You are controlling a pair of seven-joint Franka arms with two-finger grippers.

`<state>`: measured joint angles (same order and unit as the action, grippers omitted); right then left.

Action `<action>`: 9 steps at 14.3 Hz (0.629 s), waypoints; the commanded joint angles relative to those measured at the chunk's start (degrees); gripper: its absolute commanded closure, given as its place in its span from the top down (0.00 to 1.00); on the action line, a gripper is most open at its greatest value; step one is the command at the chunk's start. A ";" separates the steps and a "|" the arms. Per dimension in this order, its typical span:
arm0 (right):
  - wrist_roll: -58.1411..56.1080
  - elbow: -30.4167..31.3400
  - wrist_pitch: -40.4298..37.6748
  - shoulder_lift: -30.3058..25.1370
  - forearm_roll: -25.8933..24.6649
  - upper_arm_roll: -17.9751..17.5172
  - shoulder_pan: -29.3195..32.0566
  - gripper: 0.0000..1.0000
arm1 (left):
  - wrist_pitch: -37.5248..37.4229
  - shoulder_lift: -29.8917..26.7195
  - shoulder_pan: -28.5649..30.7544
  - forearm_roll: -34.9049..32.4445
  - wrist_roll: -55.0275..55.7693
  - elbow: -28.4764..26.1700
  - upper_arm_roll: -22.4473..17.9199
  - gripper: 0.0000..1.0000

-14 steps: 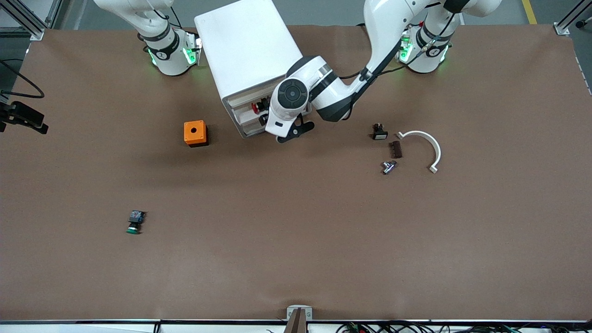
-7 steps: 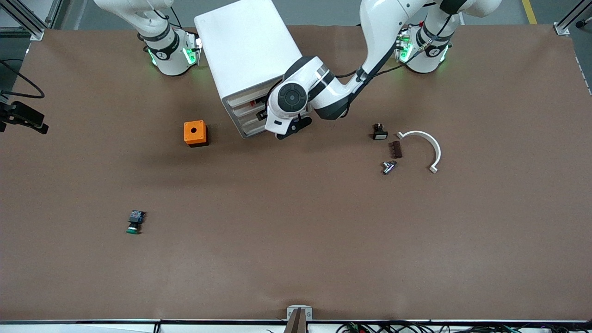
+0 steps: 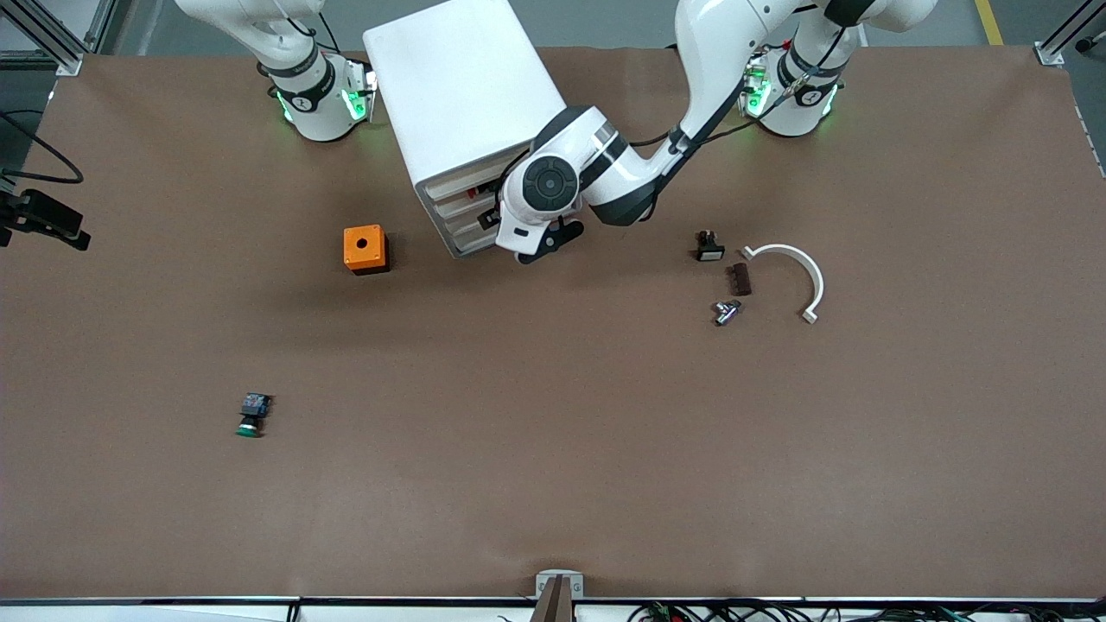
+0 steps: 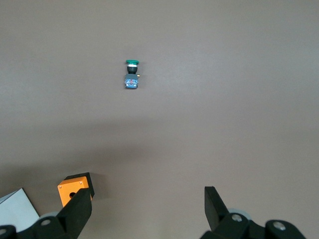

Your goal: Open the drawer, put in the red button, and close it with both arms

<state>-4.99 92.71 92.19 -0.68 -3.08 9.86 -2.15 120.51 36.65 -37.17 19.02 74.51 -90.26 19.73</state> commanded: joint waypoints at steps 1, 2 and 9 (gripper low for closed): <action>-0.46 1.07 -0.08 -1.34 -0.96 -1.07 1.10 1.00 | -0.28 -3.33 0.78 -2.13 0.28 -0.09 -3.02 1.00; -0.46 1.07 -0.08 -1.34 -0.96 -1.07 1.10 1.00 | -0.98 -3.86 1.48 -2.66 0.28 1.65 -4.86 1.00; -0.46 0.98 0.18 -1.34 -0.96 -1.07 1.10 1.00 | -19.94 -13.43 15.61 -6.08 -14.19 7.03 -6.28 1.00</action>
<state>-4.99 92.72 92.22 -0.70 -3.08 9.84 -2.14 104.63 27.63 -24.01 15.15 64.34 -82.06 13.18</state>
